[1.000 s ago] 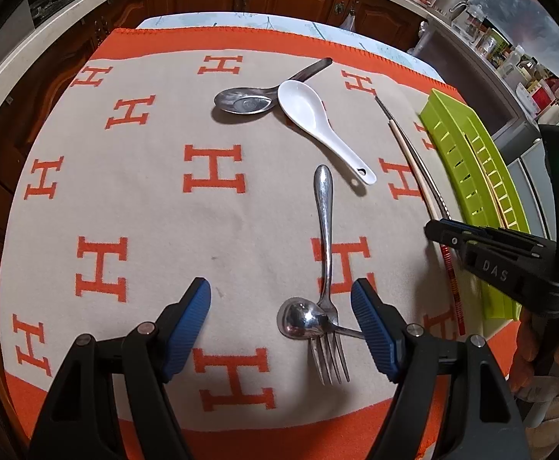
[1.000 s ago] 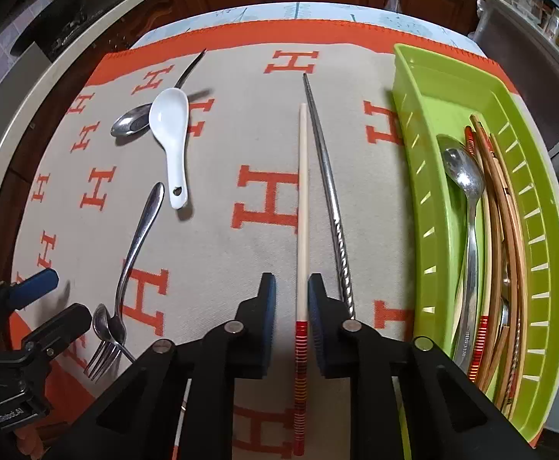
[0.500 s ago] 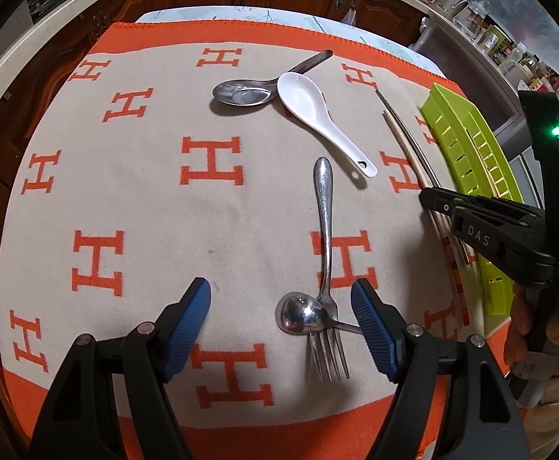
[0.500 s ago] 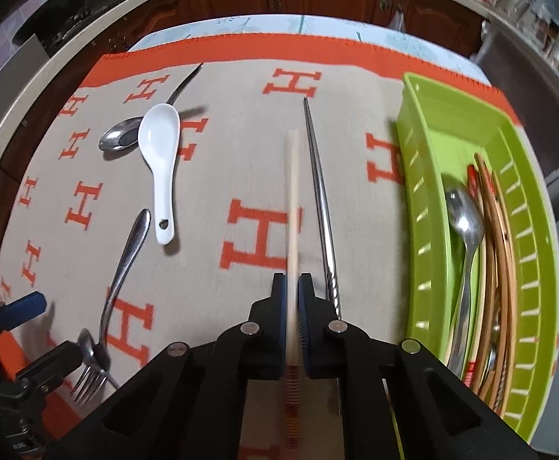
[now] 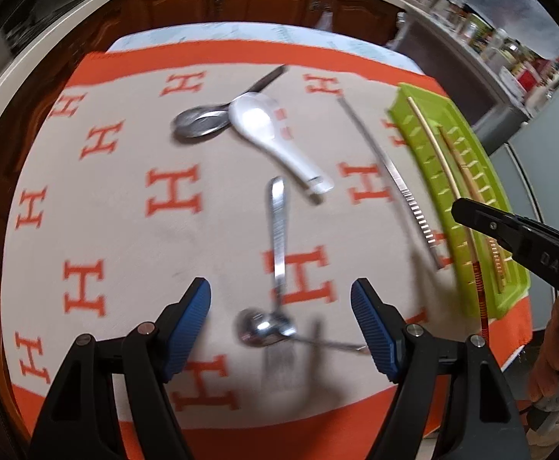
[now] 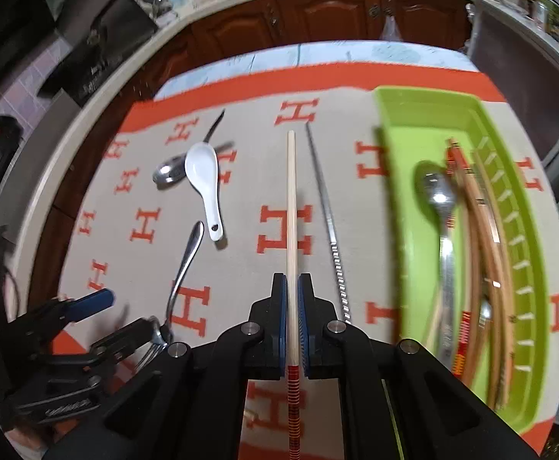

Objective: Organize utensils
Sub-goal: 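Carry the wooden chopstick into the tray with the right tool while the left grasps a steel chopstick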

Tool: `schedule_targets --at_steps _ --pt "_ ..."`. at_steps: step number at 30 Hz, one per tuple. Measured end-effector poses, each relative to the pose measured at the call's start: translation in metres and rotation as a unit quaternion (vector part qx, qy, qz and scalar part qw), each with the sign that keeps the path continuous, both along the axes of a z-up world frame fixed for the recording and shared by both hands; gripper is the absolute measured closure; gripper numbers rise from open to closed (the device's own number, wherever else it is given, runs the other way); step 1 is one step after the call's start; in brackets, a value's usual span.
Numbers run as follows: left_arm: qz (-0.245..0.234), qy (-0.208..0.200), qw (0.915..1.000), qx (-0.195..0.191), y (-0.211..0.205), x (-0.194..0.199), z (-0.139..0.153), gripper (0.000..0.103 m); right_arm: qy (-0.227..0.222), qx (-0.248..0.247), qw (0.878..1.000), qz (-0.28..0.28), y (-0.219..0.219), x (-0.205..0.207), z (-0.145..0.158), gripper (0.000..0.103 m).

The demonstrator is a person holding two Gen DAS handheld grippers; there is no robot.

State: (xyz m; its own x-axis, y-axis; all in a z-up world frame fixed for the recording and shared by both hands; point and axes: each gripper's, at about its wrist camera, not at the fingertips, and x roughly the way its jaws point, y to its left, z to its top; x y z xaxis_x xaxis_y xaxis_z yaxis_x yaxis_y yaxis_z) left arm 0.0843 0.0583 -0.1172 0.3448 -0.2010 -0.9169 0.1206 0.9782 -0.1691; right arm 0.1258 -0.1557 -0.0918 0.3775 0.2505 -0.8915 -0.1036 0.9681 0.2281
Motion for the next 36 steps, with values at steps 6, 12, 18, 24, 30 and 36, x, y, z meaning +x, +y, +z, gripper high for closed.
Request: schedule_targets --at_steps 6,12,18,24,30,36 --pt "-0.03 -0.012 0.9995 0.003 -0.042 0.024 0.017 0.029 -0.034 -0.02 0.998 -0.038 -0.05 -0.013 0.039 0.098" --pt "-0.035 0.008 0.9992 0.016 -0.086 0.059 0.008 0.029 -0.048 -0.063 0.994 -0.074 -0.101 -0.004 0.045 0.098" --pt "-0.025 0.051 0.9979 0.032 -0.116 0.084 -0.019 0.029 -0.041 -0.068 0.993 -0.082 -0.14 0.014 0.031 0.098" --pt "-0.011 0.079 0.9959 0.044 -0.131 0.095 -0.039 0.029 -0.024 -0.07 0.995 -0.066 -0.152 0.04 0.007 0.098" --pt "-0.005 0.072 0.9951 0.068 -0.14 0.1 -0.044 0.029 -0.015 -0.067 0.995 -0.07 -0.151 0.051 -0.007 0.096" --pt "-0.003 0.059 0.9946 0.086 -0.147 0.105 -0.044 0.036 -0.028 -0.051 0.995 -0.083 -0.152 0.045 -0.001 0.096"
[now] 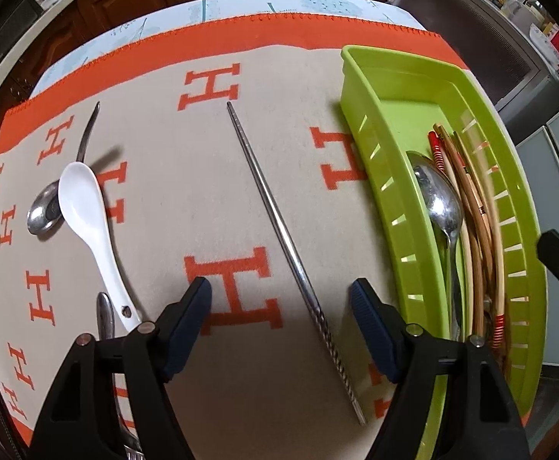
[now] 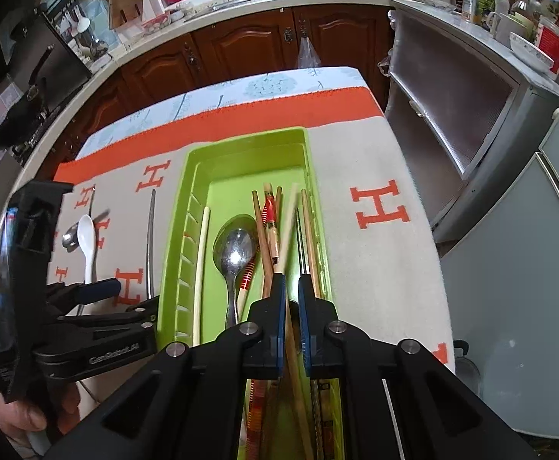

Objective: Organize utensils
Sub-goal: 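Carry the wooden chopstick into the tray with the right tool while the left grasps a steel chopstick, then lay the steel chopstick in the green tray with the left tool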

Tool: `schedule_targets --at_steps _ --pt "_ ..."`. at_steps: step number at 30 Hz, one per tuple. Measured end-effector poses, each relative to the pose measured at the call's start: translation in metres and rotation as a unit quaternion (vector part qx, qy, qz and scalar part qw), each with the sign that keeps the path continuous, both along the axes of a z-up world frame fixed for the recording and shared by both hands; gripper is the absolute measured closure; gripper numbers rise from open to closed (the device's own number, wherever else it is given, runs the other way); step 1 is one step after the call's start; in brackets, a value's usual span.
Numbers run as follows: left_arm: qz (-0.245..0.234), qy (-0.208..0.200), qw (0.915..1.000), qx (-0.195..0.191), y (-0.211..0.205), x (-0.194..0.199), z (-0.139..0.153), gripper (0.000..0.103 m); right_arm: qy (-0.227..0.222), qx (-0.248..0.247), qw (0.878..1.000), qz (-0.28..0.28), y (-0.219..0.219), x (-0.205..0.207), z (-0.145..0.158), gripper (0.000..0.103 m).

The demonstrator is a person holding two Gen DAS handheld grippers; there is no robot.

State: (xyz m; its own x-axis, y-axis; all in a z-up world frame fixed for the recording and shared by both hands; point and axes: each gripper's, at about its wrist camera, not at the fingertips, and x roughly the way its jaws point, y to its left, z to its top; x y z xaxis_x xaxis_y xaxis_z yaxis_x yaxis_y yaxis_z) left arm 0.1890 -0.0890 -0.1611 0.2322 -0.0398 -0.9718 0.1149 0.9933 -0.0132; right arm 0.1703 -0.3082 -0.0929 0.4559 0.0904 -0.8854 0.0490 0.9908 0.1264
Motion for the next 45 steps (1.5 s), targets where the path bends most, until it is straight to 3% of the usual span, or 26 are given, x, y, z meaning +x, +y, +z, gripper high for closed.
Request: schedule_targets --at_steps 1,3,4,6,8,14,27,31,37,40,43,45 --pt "-0.002 -0.003 1.0 0.0 -0.009 0.003 -0.001 0.039 -0.003 0.004 1.0 -0.003 -0.001 -0.003 0.002 0.096" --pt "-0.011 -0.015 0.9998 0.009 -0.012 0.003 0.002 0.063 -0.007 0.01 1.0 -0.008 -0.004 -0.008 0.006 0.096" --pt "-0.018 -0.018 0.9996 0.009 -0.018 0.005 0.0 0.069 -0.009 0.014 1.0 -0.009 -0.006 -0.011 0.007 0.096" --pt "-0.022 -0.02 0.9995 -0.006 -0.023 0.004 0.003 0.096 -0.011 0.018 1.0 -0.012 -0.006 -0.014 0.009 0.096" --pt "-0.013 -0.009 0.9992 -0.036 -0.017 0.002 0.005 0.1 -0.011 0.022 1.0 -0.013 -0.007 -0.017 0.011 0.096" --pt "0.005 0.01 0.994 -0.109 -0.001 -0.008 0.017 0.1 -0.011 0.035 0.999 -0.019 -0.008 -0.028 0.012 0.096" --pt "-0.002 -0.011 0.9797 -0.2 0.006 -0.037 0.078 0.1 -0.023 0.048 0.998 -0.025 -0.005 -0.053 0.024 0.096" --pt "-0.013 -0.01 0.9779 -0.208 -0.011 -0.032 0.085 0.1 -0.029 0.049 0.998 -0.026 -0.006 -0.06 0.031 0.096" --pt "-0.002 0.003 0.9832 -0.183 -0.041 -0.017 0.062 0.099 -0.032 0.054 0.997 -0.034 -0.012 -0.068 0.033 0.096" --pt "0.004 0.014 0.9846 -0.174 -0.045 -0.015 0.048 0.082 -0.032 0.057 0.997 -0.04 -0.018 -0.071 0.033 0.096" --pt "-0.01 0.003 0.9847 -0.174 -0.046 -0.022 0.052 0.066 -0.032 0.06 0.997 -0.044 -0.021 -0.074 0.034 0.096" --pt "-0.017 -0.021 0.9866 -0.161 -0.045 -0.029 0.061 0.048 -0.034 0.064 0.996 -0.045 -0.022 -0.077 0.035 0.096"
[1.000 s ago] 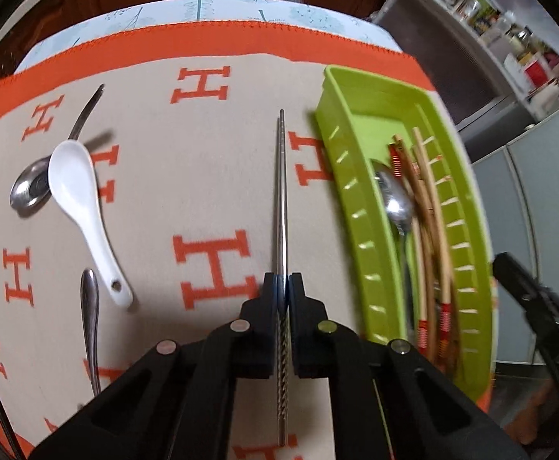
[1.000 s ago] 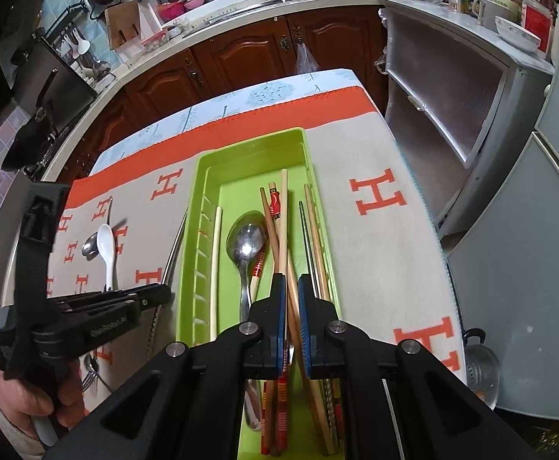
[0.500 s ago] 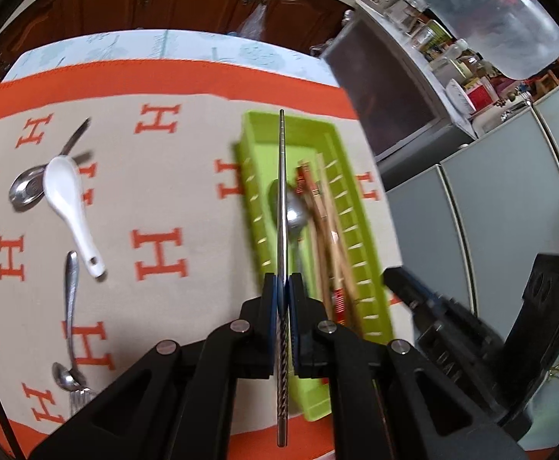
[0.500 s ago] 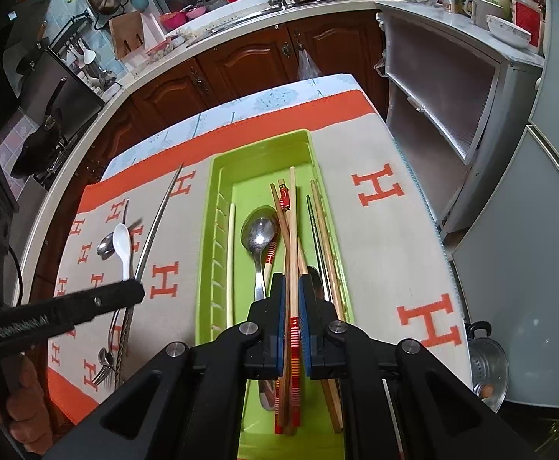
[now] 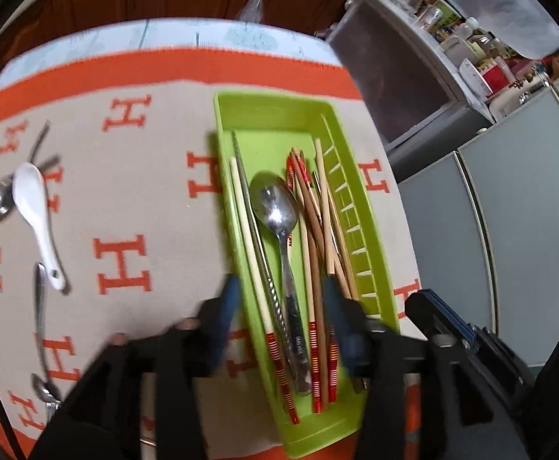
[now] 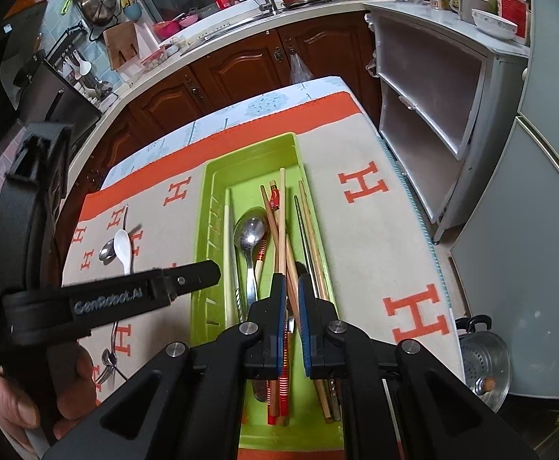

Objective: Organize utensils
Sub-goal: 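Lay the steel chopstick in the green tray with the left tool, then grasp the steel spoon with the right tool while the left tool moves to the fork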

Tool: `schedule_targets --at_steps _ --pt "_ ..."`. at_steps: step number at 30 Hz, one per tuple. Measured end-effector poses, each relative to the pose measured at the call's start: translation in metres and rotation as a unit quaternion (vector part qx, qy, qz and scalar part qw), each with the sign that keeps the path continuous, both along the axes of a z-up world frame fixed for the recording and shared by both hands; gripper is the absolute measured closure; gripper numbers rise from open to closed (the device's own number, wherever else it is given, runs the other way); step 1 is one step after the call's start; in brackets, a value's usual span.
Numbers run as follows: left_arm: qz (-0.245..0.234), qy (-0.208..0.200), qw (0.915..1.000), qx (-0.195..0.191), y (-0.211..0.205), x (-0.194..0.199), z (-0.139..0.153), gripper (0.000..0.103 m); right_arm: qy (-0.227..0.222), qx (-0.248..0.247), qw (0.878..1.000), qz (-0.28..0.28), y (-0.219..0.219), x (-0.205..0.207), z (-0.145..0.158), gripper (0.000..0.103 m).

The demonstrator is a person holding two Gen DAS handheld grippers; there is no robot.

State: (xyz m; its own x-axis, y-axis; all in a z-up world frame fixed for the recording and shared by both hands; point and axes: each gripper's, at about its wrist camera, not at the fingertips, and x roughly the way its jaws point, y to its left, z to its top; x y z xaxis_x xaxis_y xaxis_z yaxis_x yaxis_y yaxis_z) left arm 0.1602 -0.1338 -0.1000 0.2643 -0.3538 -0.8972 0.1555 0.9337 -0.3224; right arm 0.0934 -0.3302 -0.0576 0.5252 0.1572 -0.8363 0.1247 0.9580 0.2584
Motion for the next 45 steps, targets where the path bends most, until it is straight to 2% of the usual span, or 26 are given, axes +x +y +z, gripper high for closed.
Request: schedule_targets --at_steps 6,8,19,23,27,30,35,45 --pt "-0.013 -0.038 0.999 0.017 0.017 -0.021 0.022 0.039 -0.001 0.003 1.0 0.003 0.005 -0.007 0.005 0.096" --pt "-0.015 -0.047 0.9984 0.026 0.025 -0.029 0.025 0.038 -0.002 0.003 1.0 0.007 0.01 -0.012 0.008 0.096" --pt "-0.022 -0.081 0.9941 0.07 0.076 -0.075 0.033 0.031 0.005 -0.009 0.999 0.035 0.043 -0.041 0.015 0.096" --pt "-0.011 -0.102 0.9906 0.091 0.097 -0.091 0.035 0.02 0.009 -0.021 0.999 0.045 0.055 -0.049 0.013 0.096" --pt "0.002 -0.117 0.9885 0.096 0.121 -0.1 0.039 0.016 0.016 -0.028 0.998 0.059 0.069 -0.053 0.011 0.095" --pt "0.012 -0.113 0.9901 0.082 0.14 -0.103 0.037 0.016 0.024 -0.031 0.997 0.073 0.081 -0.051 0.008 0.094" --pt "0.038 -0.079 0.9947 0.055 0.171 -0.101 0.023 0.015 0.023 -0.041 0.994 0.097 0.107 -0.049 0.009 0.083" --pt "0.098 -0.021 0.9947 0.022 0.236 -0.093 -0.006 0.014 0.032 -0.054 0.986 0.152 0.164 -0.034 0.006 0.078"
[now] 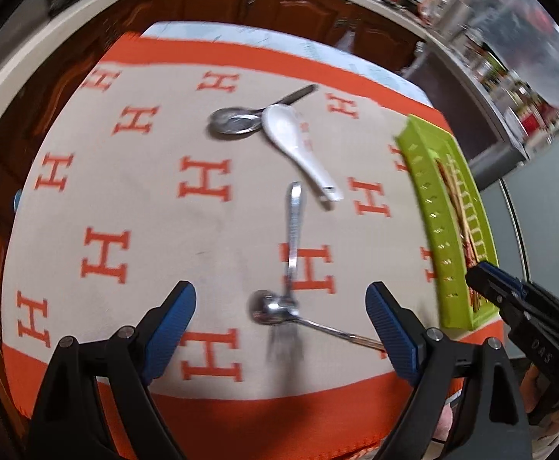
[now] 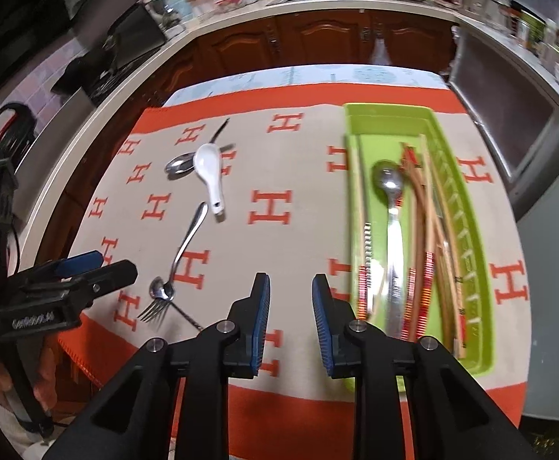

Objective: Organize utensils
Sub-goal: 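Grasp the steel spoon with the right tool while the left tool moves to the fork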

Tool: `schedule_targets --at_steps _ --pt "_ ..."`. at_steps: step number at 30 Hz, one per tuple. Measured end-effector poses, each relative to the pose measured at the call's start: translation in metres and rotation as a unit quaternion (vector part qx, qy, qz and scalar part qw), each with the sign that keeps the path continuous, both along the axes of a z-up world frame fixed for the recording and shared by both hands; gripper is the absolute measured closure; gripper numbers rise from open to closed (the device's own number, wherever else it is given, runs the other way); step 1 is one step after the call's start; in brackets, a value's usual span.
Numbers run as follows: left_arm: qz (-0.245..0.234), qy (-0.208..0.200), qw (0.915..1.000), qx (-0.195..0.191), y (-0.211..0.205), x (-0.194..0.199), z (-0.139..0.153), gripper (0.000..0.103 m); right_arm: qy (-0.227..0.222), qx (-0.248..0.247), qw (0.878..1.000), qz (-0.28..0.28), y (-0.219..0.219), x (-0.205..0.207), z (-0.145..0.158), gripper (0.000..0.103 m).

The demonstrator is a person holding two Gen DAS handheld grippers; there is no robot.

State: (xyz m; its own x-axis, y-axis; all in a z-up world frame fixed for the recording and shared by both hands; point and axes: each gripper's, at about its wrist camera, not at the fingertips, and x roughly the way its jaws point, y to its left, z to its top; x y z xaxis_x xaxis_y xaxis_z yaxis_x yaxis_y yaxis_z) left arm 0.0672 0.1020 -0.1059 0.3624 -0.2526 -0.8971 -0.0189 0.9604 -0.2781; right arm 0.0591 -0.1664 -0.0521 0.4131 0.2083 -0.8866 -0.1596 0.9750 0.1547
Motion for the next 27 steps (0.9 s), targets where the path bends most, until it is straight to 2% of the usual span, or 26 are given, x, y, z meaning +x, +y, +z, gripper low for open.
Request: schedule_targets --at_steps 5,9,14,18,21,24,27 --pt "0.033 0.014 0.9993 -0.015 0.03 0.004 -0.012 0.014 0.016 0.003 1.0 0.018 0.02 0.01 -0.011 0.078" --pt "0.039 0.017 0.9987 -0.027 0.041 0.005 -0.017 0.014 0.033 0.008 0.999 0.031 0.034 0.019 -0.021 0.078" --pt "0.043 0.02 0.9984 -0.031 0.046 0.006 -0.022 0.014 0.053 0.017 0.994 0.089 0.064 0.02 -0.037 0.078" --pt "0.048 0.021 0.9982 -0.031 0.051 0.004 -0.024 0.014 0.056 -0.007 0.983 0.175 0.106 0.005 -0.052 0.078" --pt "0.053 0.024 0.9977 -0.034 0.055 0.002 -0.027 0.014 0.061 -0.026 0.974 0.215 0.128 0.0 -0.065 0.078" --pt "0.06 0.028 0.9971 -0.037 0.061 -0.002 -0.031 0.014 0.059 -0.046 0.969 0.234 0.143 -0.001 -0.076 0.078" --pt "0.066 0.031 0.9966 -0.04 0.067 -0.004 -0.034 0.014 0.062 -0.062 0.964 0.25 0.153 0.0 -0.085 0.084"
